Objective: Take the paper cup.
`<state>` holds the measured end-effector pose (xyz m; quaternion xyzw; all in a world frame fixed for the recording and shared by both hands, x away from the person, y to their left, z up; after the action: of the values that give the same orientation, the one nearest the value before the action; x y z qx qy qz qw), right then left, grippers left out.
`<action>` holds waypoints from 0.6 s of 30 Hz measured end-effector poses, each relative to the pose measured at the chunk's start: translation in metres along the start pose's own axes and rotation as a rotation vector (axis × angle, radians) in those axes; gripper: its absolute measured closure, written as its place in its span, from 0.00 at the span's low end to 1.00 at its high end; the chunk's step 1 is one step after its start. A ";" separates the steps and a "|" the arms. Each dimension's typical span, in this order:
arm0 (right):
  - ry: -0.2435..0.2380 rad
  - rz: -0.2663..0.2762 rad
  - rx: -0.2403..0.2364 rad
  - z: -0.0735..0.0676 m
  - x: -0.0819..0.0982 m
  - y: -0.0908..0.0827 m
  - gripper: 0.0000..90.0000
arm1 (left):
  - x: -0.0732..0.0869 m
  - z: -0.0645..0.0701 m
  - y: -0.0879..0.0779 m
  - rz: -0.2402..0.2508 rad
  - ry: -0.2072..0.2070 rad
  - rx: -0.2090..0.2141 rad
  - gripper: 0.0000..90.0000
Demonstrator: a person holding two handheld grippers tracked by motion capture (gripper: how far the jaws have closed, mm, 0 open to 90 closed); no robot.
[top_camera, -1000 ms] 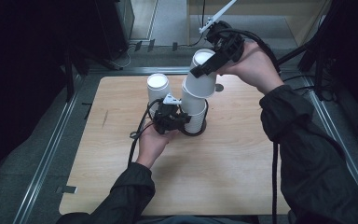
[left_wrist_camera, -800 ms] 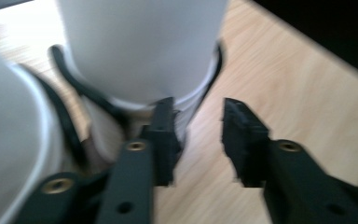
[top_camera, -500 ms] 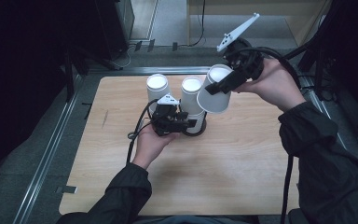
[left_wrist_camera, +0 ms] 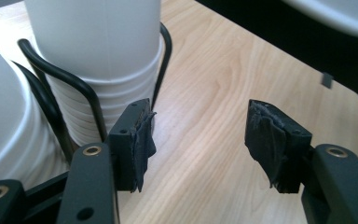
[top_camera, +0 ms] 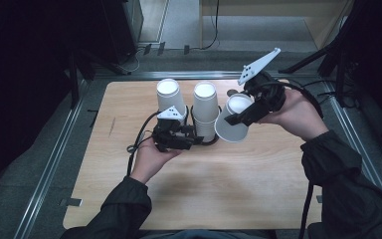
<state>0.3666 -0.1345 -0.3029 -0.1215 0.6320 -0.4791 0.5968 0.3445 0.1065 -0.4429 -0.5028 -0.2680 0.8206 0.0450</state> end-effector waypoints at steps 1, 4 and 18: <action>0.000 0.002 -0.002 -0.001 0.003 0.002 0.28 | 0.000 0.000 0.000 0.000 0.000 0.000 0.45; 0.004 0.003 -0.003 -0.003 0.014 0.009 0.28 | 0.007 -0.001 -0.004 -0.001 0.017 0.003 0.44; 0.017 -0.043 -0.008 -0.018 0.058 0.055 0.28 | 0.029 -0.007 -0.014 -0.009 0.000 0.045 0.40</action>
<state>0.3586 -0.1400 -0.3837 -0.1333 0.6362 -0.4902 0.5807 0.3335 0.1311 -0.4622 -0.5003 -0.2519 0.8262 0.0601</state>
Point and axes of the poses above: each handheld gripper's, and its own axes: y roughly forward along the jaws, x roughly out of its underside, z roughly to its right, the point moved 2 cm from there along y, roughly forward along the jaws, and after that the axes turned 13 degrees about x, right-handed, at the moved point
